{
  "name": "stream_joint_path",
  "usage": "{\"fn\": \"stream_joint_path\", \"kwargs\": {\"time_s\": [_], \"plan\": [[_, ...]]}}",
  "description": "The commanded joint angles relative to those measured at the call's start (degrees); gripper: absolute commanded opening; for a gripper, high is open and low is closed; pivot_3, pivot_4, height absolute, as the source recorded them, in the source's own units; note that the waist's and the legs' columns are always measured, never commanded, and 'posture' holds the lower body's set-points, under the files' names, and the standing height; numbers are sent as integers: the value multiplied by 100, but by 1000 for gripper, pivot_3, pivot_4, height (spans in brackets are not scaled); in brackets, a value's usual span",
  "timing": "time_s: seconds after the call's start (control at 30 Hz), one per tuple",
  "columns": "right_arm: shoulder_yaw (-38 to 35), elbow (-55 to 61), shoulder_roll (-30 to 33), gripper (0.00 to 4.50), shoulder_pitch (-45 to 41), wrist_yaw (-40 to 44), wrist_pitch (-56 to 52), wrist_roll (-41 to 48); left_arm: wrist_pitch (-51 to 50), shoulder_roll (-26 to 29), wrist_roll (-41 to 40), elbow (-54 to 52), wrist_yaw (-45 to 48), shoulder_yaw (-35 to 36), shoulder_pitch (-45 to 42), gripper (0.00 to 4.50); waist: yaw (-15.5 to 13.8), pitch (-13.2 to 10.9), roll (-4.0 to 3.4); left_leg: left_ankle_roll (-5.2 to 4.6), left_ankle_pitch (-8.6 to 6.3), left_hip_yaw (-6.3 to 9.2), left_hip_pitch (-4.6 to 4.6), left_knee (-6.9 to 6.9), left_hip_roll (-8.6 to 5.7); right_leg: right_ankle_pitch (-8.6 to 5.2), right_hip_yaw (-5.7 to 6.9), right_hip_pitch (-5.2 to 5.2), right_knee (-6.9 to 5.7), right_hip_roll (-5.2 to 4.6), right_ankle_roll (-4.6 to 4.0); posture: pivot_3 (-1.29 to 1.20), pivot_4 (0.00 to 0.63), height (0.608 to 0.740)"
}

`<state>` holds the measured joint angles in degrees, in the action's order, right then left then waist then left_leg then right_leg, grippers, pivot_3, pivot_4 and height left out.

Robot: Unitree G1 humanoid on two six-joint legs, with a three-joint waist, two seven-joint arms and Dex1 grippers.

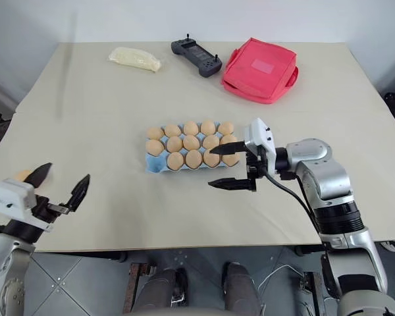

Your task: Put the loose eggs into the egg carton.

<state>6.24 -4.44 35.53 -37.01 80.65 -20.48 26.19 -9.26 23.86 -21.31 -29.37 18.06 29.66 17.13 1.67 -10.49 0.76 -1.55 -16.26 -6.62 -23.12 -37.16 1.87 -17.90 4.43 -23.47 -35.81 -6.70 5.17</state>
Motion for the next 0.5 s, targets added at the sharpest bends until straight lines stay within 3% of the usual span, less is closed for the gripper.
{"fn": "stream_joint_path", "kwargs": {"time_s": [0.03, 0.27, 0.5], "plan": [[-140, -201, 228, 4484, -12, 460, 264, 66, -177, -253, 98, -547, -543, 438, 251, 4500, 0, 0, 0, 0, 0, 0, 0, 0, -1, 0, -1, 0, 0, -1, 0, 0, 150, 740], [-25, -714, 49, 4484, -298, 503, 637, -134, -1312, -534, 203, -932, -1605, 658, 51, 4500, -4, 0, 0, 1, 2, 0, 2, -1, 0, 3, -1, -1, 0, -2, -6, 0, 150, 740], [98, -625, -279, 4484, -330, 354, 677, -273, -2414, -275, 412, -219, -2401, 729, -1143, 4500, -24, 0, 1, 6, 15, 0, 1, -4, -1, 8, 3, -1, -10, -1, -10, 0, 150, 740]]}}
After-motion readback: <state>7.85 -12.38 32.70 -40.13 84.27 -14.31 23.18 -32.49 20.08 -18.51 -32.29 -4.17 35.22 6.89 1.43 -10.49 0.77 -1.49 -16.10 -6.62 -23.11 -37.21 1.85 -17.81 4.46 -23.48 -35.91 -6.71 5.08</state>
